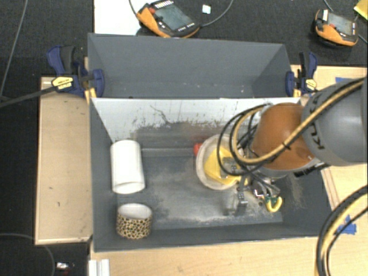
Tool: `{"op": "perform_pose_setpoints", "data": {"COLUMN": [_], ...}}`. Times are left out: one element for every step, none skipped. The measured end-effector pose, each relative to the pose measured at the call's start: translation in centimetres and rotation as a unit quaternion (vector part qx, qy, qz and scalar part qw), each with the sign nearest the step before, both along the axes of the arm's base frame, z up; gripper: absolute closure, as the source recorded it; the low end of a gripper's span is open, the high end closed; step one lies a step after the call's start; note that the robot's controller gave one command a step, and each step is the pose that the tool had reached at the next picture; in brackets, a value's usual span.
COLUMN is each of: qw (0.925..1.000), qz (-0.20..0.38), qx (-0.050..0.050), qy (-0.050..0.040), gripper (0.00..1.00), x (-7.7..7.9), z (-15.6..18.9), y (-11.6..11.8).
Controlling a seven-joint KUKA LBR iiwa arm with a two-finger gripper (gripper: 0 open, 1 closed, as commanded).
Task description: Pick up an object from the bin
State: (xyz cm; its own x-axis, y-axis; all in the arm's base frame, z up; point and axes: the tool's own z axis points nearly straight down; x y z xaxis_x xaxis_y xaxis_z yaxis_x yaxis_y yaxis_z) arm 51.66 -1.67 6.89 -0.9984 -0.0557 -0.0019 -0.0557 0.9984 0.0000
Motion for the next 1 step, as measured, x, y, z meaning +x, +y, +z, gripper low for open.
{"op": "perform_pose_setpoints", "data": {"qw": [0.9927], "qz": [-0.120], "qx": [0.004], "qy": [-0.0088], "gripper": [0.00], "x": [2.31], "z": [6.55], "y": [4.97]}}
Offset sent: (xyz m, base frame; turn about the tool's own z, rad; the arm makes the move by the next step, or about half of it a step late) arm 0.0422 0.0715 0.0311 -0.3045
